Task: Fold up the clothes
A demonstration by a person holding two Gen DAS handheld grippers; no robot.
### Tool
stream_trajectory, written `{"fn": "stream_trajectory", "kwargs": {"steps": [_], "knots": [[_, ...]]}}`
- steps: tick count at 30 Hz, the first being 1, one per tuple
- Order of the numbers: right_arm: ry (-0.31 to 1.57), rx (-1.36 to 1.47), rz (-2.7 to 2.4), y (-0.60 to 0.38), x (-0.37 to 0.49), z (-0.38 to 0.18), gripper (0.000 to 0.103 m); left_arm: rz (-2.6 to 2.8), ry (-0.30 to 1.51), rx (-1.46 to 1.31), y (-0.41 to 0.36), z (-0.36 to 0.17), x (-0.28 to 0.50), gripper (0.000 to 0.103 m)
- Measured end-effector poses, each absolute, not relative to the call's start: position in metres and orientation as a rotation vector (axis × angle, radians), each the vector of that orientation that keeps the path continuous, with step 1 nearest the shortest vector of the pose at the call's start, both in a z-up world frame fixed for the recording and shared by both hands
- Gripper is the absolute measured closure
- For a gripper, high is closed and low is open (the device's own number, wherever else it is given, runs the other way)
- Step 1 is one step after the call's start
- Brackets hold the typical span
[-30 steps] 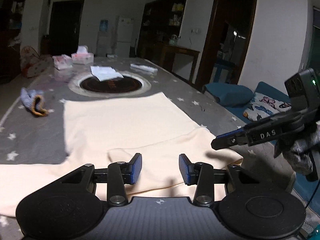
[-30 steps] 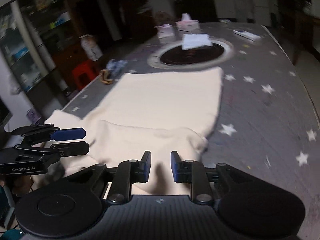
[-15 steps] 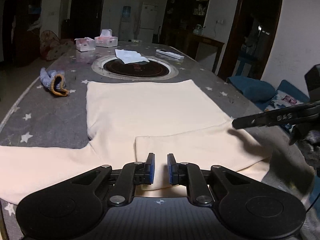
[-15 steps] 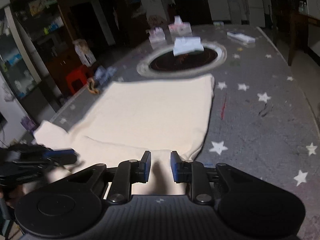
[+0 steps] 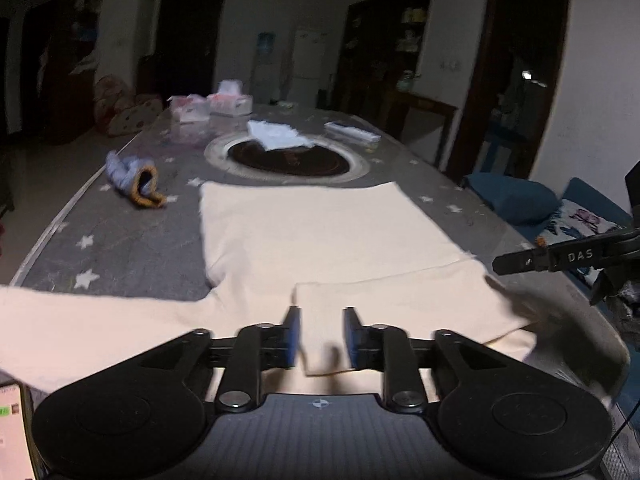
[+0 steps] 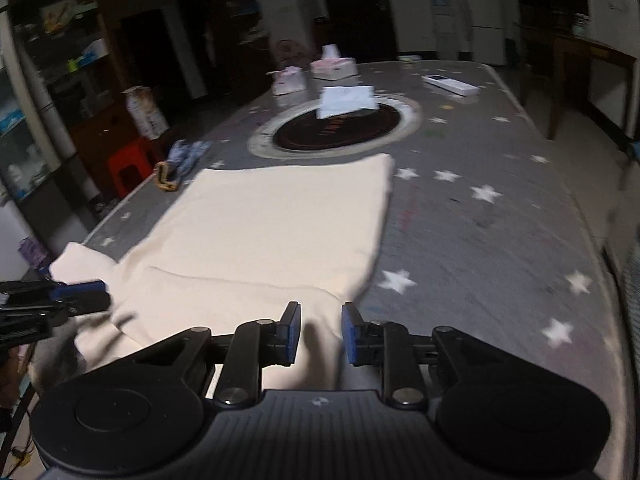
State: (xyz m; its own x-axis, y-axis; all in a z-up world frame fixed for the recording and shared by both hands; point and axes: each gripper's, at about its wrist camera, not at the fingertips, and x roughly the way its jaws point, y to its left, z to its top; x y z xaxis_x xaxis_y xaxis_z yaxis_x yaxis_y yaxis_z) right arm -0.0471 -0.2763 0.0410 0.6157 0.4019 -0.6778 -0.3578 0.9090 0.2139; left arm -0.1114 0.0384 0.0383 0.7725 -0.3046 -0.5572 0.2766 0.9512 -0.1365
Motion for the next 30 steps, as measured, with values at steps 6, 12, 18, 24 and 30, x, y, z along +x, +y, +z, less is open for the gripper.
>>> {"fn": "stream_trajectory", "kwargs": {"steps": [6,12,18,24,30], "knots": [[0.835,0.039,0.428,-0.29,-0.071,0.036,0.07,-0.315,0.638,-0.003,0.023,0.029,-0.101,0.058],[0.819,-0.013,0.456,-0.281,-0.089,0.034,0.058,-0.273,0.693,-0.004,0.021,0.015,-0.095,0.063],[0.77,-0.126,0.484,-0.261,-0.101,0.034,0.041,-0.255,0.695,-0.01,0.023,0.023,-0.093,0.095],[0.722,-0.205,0.505,-0.243,-0.106,0.032,0.029,-0.3,0.619,0.01,0.014,0.06,-0.091,0.097],[0.688,-0.254,0.506,-0.227,-0.106,0.025,0.024,-0.39,0.529,0.048,-0.011,0.109,-0.081,0.098]]}}
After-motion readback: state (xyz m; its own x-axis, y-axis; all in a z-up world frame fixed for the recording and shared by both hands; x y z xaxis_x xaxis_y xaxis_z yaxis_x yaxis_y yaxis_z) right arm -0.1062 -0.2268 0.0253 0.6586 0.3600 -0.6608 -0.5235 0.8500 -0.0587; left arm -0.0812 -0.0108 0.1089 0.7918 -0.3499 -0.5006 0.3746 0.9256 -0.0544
